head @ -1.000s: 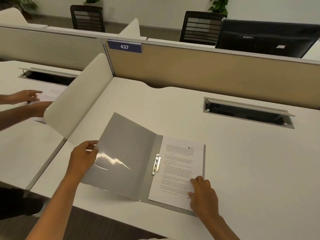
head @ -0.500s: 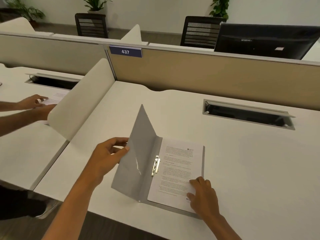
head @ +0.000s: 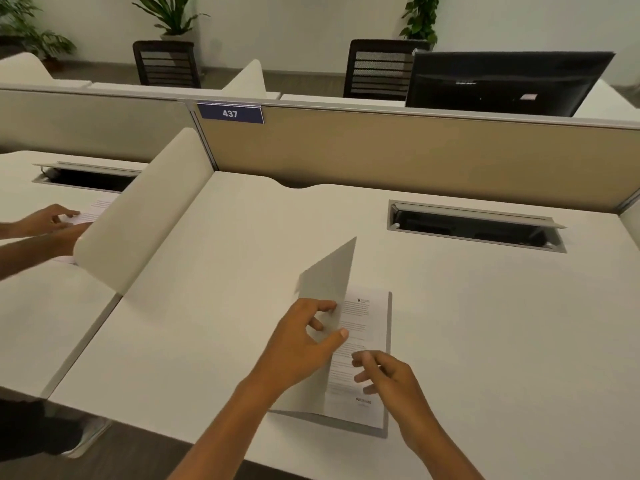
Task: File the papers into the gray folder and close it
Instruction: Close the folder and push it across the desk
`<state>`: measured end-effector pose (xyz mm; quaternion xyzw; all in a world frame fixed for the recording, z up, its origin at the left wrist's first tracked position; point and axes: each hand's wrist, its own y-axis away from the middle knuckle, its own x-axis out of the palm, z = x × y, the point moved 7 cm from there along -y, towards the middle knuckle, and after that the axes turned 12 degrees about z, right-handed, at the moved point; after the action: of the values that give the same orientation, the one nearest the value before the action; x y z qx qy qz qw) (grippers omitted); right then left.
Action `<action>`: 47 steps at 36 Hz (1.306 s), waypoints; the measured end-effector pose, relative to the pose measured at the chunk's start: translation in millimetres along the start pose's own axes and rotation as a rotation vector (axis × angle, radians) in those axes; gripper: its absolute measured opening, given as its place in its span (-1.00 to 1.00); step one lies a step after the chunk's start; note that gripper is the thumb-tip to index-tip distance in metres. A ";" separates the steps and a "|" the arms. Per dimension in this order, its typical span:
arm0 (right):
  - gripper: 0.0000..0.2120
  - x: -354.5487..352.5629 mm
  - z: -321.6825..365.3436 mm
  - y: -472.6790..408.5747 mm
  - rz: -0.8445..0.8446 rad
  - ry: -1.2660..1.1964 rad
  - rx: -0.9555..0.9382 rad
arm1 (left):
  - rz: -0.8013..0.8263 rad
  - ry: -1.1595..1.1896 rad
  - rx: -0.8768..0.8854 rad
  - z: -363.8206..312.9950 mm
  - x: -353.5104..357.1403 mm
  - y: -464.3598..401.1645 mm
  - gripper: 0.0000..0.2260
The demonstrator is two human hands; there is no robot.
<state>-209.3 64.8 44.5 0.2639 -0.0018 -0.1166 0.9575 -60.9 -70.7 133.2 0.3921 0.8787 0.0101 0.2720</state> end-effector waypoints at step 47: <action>-0.54 3.3 -86.2 14.7 -0.065 0.904 -0.069 | -0.141 0.322 -0.511 181.9 33.3 61.9 -0.56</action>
<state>-197.3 119.9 -22.4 0.2562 0.4287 -0.0196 0.8661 51.6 -40.3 -23.1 0.2427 0.9045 0.2737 0.2191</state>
